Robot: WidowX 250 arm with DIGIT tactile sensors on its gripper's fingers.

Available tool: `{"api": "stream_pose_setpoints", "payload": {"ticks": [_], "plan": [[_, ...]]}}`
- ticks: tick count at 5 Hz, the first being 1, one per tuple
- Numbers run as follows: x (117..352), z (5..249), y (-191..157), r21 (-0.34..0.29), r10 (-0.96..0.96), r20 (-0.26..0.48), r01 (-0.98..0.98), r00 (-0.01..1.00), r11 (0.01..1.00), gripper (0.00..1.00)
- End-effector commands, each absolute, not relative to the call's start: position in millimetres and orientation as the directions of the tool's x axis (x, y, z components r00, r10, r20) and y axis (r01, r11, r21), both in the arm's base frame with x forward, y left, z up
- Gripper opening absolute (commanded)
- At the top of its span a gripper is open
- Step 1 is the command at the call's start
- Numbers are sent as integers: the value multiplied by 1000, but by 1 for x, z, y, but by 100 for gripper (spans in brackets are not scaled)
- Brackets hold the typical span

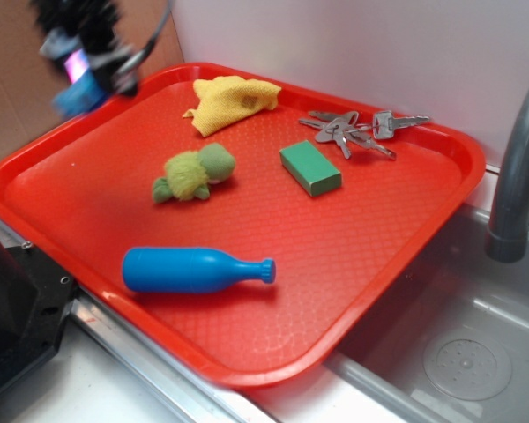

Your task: Grab the blue sponge.

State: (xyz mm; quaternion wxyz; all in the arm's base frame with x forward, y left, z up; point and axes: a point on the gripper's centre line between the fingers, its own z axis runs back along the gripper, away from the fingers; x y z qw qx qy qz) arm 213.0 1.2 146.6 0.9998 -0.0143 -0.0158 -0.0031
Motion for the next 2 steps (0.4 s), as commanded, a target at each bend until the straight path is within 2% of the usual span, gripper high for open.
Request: {"api": "stream_pose_setpoints", "payload": {"ticks": [1,2], "plan": [[246,259,-32,-3,-132,147,134,980,991,0],[235,261,-29,27,-134,158,131,978,991,0]]}}
